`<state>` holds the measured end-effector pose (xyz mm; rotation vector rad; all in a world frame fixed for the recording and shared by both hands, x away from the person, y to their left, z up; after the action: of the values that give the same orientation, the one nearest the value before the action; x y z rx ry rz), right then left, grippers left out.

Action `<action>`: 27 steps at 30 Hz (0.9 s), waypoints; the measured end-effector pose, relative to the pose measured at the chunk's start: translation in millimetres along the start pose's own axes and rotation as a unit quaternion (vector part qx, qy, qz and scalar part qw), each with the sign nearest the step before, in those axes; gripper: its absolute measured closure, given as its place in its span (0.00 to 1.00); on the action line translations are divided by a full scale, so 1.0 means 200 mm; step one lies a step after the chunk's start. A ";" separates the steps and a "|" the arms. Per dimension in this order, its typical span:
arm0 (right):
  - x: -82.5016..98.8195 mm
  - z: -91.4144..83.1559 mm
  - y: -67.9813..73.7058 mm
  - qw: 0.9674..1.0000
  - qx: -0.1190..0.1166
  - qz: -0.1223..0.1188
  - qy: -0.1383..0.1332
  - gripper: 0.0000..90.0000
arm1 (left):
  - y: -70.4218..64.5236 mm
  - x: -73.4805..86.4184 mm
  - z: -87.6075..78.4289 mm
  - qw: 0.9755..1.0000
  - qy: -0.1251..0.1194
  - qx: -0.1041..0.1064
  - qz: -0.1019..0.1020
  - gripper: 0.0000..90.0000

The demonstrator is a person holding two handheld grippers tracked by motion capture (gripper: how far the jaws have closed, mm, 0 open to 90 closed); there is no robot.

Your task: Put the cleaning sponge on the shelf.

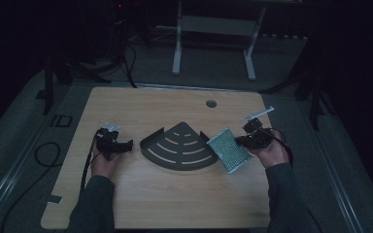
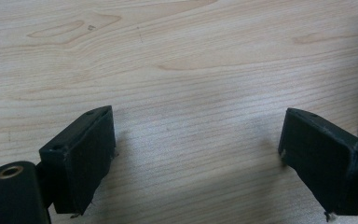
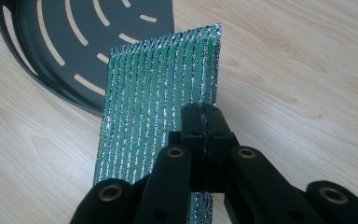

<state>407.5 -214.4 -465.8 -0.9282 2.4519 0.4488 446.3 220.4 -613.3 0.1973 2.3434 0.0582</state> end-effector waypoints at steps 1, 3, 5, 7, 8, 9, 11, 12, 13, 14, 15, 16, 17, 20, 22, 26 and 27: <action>0.00 0.00 0.00 1.000 -0.001 0.000 0.001 0.99 | 0.00 0.00 0.00 1.000 0.000 0.000 0.000 0.13; -0.02 0.01 0.00 1.000 0.000 -0.001 0.000 1.00 | 0.00 0.00 0.00 1.000 0.000 0.000 0.000 0.13; -0.03 0.01 0.01 1.000 0.000 -0.003 0.000 0.99 | 0.00 0.00 0.00 1.000 0.000 0.000 0.000 0.13; -0.04 0.02 0.01 1.000 0.000 -0.004 -0.001 0.99 | 0.00 0.00 0.00 1.000 0.000 0.000 -0.001 0.13; -0.05 0.02 0.01 1.000 -0.001 -0.005 -0.002 0.99 | 0.00 0.00 0.00 1.000 0.000 0.000 -0.001 0.13; -0.06 0.02 0.01 1.000 -0.001 -0.006 -0.003 0.99 | 0.00 0.00 0.00 1.000 0.000 0.000 0.000 0.13; -0.07 0.03 0.02 1.000 -0.003 -0.008 0.000 0.99 | 0.00 0.00 0.00 1.000 -0.001 0.000 -0.001 0.13; -0.08 0.03 0.02 1.000 -0.003 -0.009 0.000 0.99 | 0.00 0.00 0.00 1.000 0.000 0.000 -0.001 0.13; -0.09 0.04 0.02 1.000 -0.003 -0.012 -0.001 0.99 | 0.00 0.00 0.00 1.000 0.000 0.000 -0.001 0.13; -0.10 0.04 0.02 1.000 -0.005 -0.013 -0.002 0.99 | 0.00 0.00 0.00 1.000 0.000 0.000 -0.001 0.13; -0.10 0.04 0.02 1.000 -0.004 -0.013 -0.001 1.00 | 0.00 0.00 0.00 1.000 0.000 0.000 0.000 0.13; -0.11 0.05 0.03 1.000 -0.005 -0.013 -0.002 1.00 | 0.00 0.00 0.00 1.000 0.000 0.000 0.000 0.13; -0.12 0.05 0.03 1.000 -0.006 -0.012 -0.001 0.99 | 0.00 0.00 0.00 1.000 0.000 0.000 0.000 0.13; -0.13 0.07 0.03 1.000 -0.007 -0.014 -0.001 0.99 | 0.00 0.00 0.00 1.000 0.000 0.000 0.000 0.13; -0.14 0.08 0.03 1.000 -0.006 -0.015 0.001 1.00 | 0.00 0.00 0.00 1.000 0.000 0.000 0.000 0.13; -0.15 0.09 0.03 1.000 -0.008 -0.010 -0.001 1.00 | 0.00 0.00 0.00 1.000 0.000 0.000 0.001 0.13; -0.16 0.10 0.03 1.000 -0.008 -0.010 -0.002 0.99 | 0.00 0.00 0.00 1.000 0.000 0.000 0.000 0.13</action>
<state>430.9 -184.8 -464.4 -0.9576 2.4357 0.4645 446.4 220.5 -613.2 0.1984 2.3433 0.0589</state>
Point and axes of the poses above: each handheld gripper's, and its own axes: z roughly forward along the jaws, x roughly out of its underside, y roughly to its left, the point moved 7 cm from there along z, roughly forward along the jaws, and after that the axes turned 9 degrees about -x, right-handed, at the moved point
